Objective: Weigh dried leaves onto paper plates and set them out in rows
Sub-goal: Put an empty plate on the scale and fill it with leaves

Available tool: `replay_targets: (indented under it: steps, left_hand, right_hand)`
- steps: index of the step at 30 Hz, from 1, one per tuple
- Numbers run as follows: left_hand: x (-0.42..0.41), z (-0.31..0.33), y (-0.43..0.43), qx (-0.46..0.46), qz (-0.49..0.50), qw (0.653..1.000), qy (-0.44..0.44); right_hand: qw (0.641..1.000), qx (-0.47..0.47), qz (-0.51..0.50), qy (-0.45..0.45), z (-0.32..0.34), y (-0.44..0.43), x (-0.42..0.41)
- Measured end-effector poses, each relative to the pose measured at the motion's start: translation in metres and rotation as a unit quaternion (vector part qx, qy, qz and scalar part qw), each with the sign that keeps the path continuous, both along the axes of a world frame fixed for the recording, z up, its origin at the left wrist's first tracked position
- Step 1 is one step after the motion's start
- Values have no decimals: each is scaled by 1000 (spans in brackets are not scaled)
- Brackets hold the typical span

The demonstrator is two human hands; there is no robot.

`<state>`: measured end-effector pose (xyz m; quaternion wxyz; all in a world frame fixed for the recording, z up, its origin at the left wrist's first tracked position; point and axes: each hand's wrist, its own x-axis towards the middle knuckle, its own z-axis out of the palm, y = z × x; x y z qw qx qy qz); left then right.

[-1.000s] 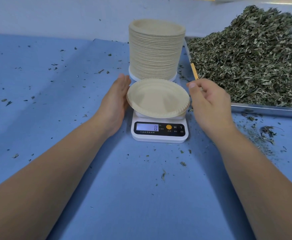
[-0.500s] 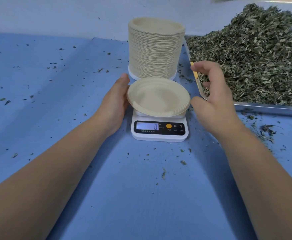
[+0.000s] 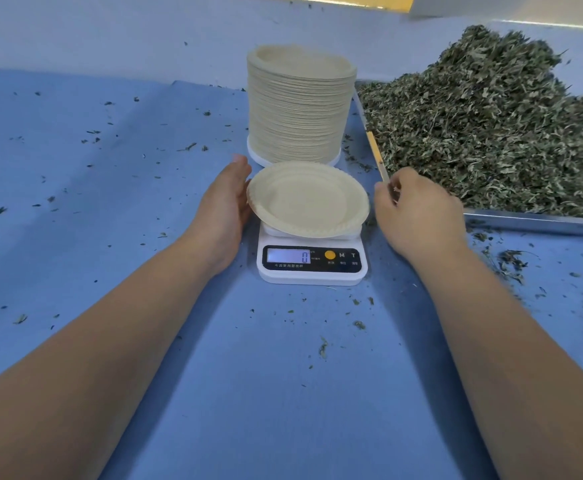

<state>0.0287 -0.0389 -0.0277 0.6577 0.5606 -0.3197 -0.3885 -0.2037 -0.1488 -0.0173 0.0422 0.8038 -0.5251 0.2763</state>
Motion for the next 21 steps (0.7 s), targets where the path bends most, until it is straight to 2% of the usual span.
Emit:
replay_targets:
  steps: [1,3,6,9,13,18,21]
  left_hand:
    - [0,-1,0,1,-8,1000,3]
    - [-2,0,0,5,-15,1000,4]
    - [-5,0,-2,7,-16,1000,-16]
    - [-5,0,-2,-7,-18,1000,-9]
    - [-5,-1,-2,-21,-19,1000,-7]
    - [-8,5,2,-42,-50,998,9]
    - [-8,6,2,-49,-51,997,8]
  right_hand:
    - [1000,-20,-3,-17,3,-3,2]
    - [999,-25,-29,14,11,-13,6]
    - [983,107,-93,115,15,-29,8]
    - [967,186,-102,141,16,-37,11]
    - [967,185,-81,157,17,-45,10]
    - [982,143,-74,100,21,-57,10]
    - [971,196,-45,127,25,-70,17]
